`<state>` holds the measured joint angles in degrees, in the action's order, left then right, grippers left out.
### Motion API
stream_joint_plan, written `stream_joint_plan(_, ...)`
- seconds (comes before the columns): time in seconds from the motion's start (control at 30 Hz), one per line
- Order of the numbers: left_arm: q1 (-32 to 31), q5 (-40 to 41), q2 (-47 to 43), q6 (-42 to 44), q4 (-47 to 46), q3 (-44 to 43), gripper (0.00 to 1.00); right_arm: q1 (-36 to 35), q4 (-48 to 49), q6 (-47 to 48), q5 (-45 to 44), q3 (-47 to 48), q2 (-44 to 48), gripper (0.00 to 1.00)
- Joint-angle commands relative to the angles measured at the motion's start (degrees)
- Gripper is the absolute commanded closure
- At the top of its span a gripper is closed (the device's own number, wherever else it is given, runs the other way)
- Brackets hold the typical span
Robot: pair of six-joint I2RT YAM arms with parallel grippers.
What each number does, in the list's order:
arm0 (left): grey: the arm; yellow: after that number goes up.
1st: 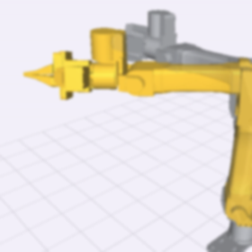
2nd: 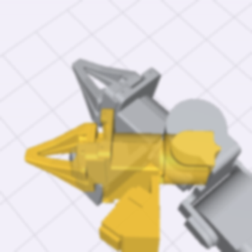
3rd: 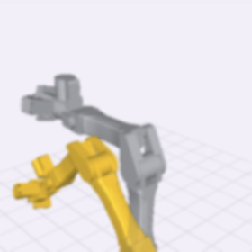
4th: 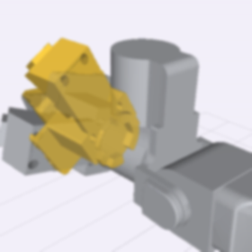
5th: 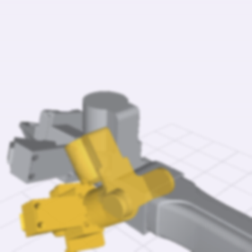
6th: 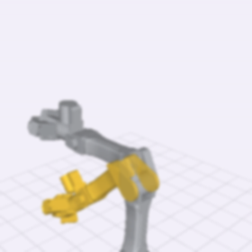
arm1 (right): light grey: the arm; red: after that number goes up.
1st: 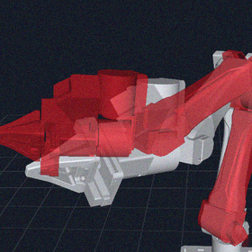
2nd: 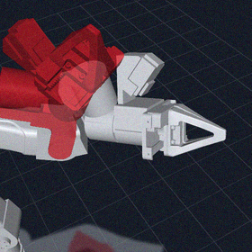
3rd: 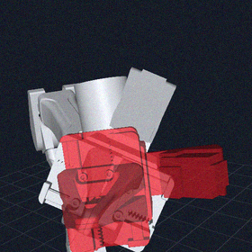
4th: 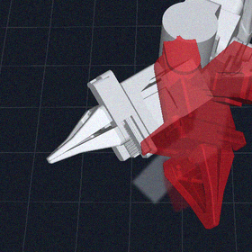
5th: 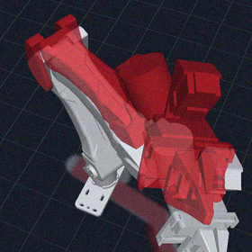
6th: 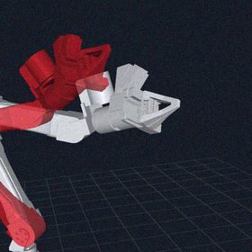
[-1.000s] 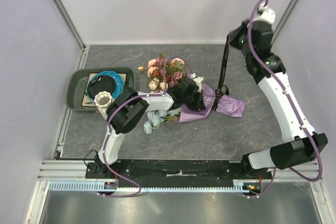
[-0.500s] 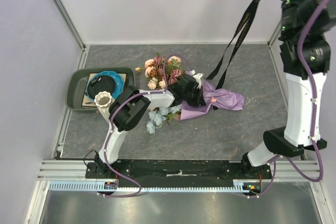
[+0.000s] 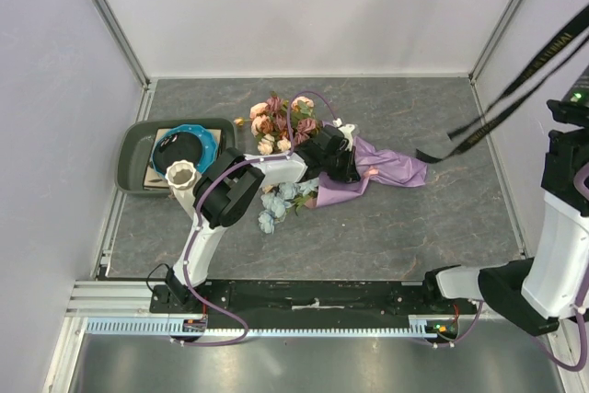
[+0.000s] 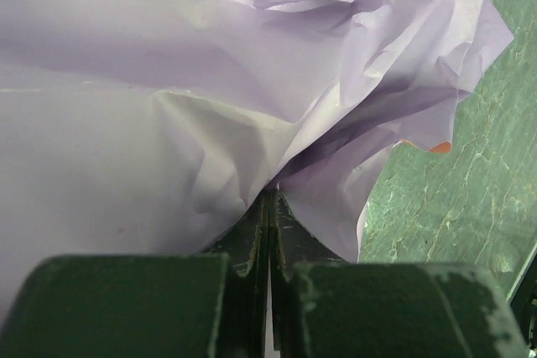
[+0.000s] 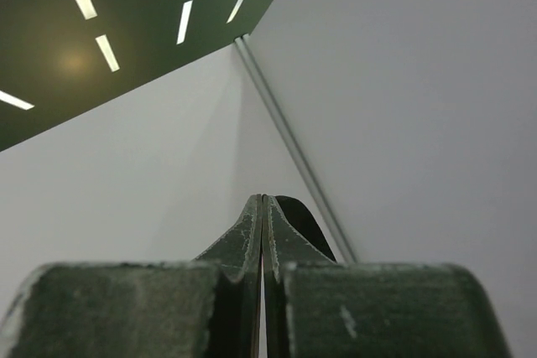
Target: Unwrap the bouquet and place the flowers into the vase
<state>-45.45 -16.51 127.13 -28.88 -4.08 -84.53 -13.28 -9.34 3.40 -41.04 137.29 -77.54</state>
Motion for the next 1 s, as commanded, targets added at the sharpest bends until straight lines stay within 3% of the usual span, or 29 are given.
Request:
stream_joint_plan(0.0,0.2,2.5,1.3,2.3,3.0,-1.1,0.98,-0.2,7.8,10.2,-7.2,-2.8,1.5,1.0)
stream_joint_plan(0.13,0.2,2.5,0.3,2.7,5.1,-1.2,0.98,-1.2,10.4,14.0,-9.9,-3.9,2.2,1.0)
stream_joint_plan(0.2,0.2,1.8,-0.7,2.8,5.5,-1.2,0.92,-1.3,9.5,13.5,-12.6,-5.6,2.8,1.0)
stream_joint_plan(0.3,0.1,-1.4,-3.6,2.6,6.5,-0.6,0.76,-1.2,9.7,7.8,-16.2,-19.0,8.5,1.0)
stream_joint_plan(0.37,-0.3,-3.8,-7.5,2.1,6.5,0.6,0.64,-1.3,10.1,2.7,-17.7,-34.2,15.7,1.0)
stream_joint_plan(0.53,-1.7,-8.5,-15.9,2.3,7.0,2.8,0.46,-1.2,9.4,-6.9,-26.2,-62.8,29.1,1.0)
stream_joint_plan(0.7,-2.3,-10.6,-24.2,1.7,8.6,3.1,0.41,-1.2,-11.6,-21.0,-26.9,-76.2,39.0,1.0)
stream_joint_plan(0.97,-2.5,-14.3,-31.1,-0.6,8.8,4.4,0.41,-0.7,-42.3,-57.9,-21.0,-86.6,41.4,1.0)
